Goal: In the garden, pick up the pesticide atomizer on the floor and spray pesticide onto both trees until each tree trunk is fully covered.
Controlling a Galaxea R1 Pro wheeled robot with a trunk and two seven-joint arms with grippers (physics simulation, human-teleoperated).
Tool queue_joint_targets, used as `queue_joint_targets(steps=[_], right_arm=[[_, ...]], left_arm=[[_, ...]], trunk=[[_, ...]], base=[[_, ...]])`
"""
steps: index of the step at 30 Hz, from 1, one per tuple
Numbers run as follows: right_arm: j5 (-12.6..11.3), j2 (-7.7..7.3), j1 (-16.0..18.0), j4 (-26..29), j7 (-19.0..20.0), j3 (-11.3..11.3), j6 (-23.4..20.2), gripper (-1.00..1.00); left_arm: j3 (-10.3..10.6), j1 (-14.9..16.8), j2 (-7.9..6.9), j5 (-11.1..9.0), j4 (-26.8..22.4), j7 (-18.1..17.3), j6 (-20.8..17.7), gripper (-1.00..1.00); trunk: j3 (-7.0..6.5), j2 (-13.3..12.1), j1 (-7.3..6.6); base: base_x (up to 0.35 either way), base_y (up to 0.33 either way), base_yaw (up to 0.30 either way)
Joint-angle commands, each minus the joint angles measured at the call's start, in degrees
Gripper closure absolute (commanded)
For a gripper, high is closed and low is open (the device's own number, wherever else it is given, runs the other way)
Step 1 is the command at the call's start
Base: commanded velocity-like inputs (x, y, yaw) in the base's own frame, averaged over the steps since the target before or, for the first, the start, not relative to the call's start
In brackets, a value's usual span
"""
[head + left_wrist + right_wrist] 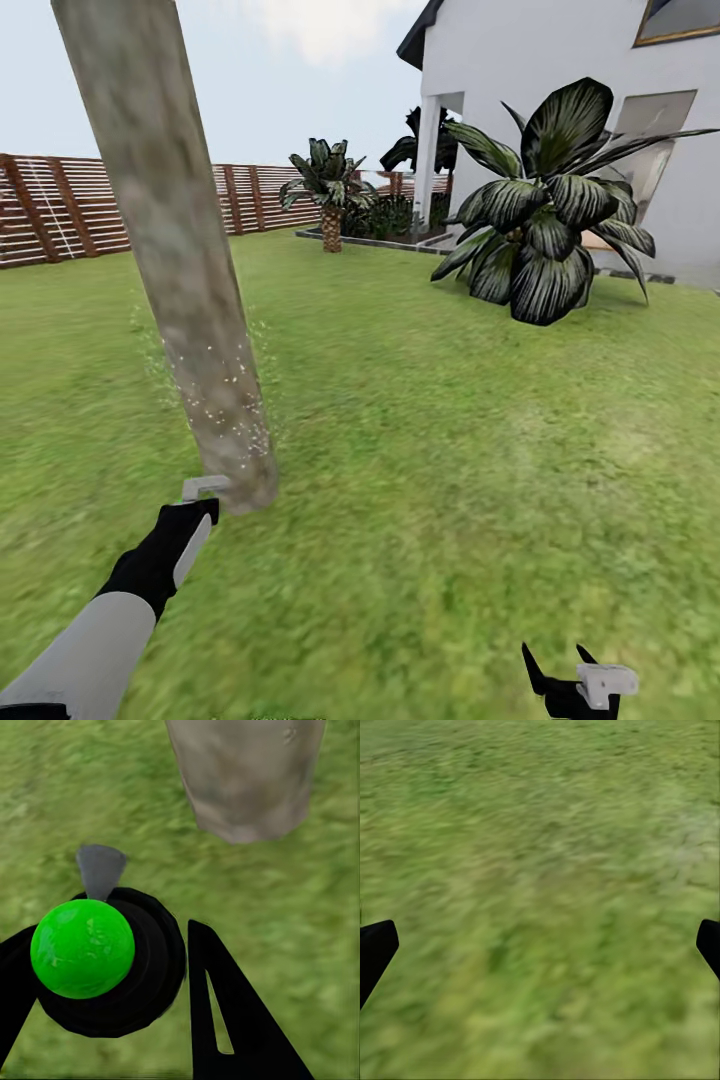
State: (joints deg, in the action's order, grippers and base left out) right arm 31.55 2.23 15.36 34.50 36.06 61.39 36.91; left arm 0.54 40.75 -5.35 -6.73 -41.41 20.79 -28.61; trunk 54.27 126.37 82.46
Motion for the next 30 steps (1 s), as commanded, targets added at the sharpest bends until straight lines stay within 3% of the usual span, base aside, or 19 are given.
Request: queue_joint_targets(steps=[1,18,26,30], right_arm=[[0.4,0.05,0.1,0.0,0.4,0.5,0.2,-1.00],[0.4,0.05,0.1,0.0,0.4,0.5,0.2,-1.00],[0.4,0.05,0.1,0.0,0.4,0.5,0.2,-1.00],[0.4,0.05,0.1,0.0,0.4,0.6,0.2,-1.00]], left_arm=[[0.1,0.0,-0.01,-0.6,-0.1,0.4,-0.2,1.00],[-0.1,0.2,0.38,-0.6,-1.4,0.3,-0.2,1.00],[0.1,0.7,0.72,-0.7,-1.5,0.4,-0.3,1.00],[0.1,1.0,1.84,-0.6,-4.7,0.3,-1.7,1.00]], trunk=[[0.05,0.0,-0.01],[0.05,0.0,-0.01],[0.05,0.0,-0.01],[0.05,0.0,-0.01]], base=[[0.001,-0.273,0.276],[0.000,-0.273,0.251],[0.000,-0.249,0.049],[0.000,-0.026,0.001]])
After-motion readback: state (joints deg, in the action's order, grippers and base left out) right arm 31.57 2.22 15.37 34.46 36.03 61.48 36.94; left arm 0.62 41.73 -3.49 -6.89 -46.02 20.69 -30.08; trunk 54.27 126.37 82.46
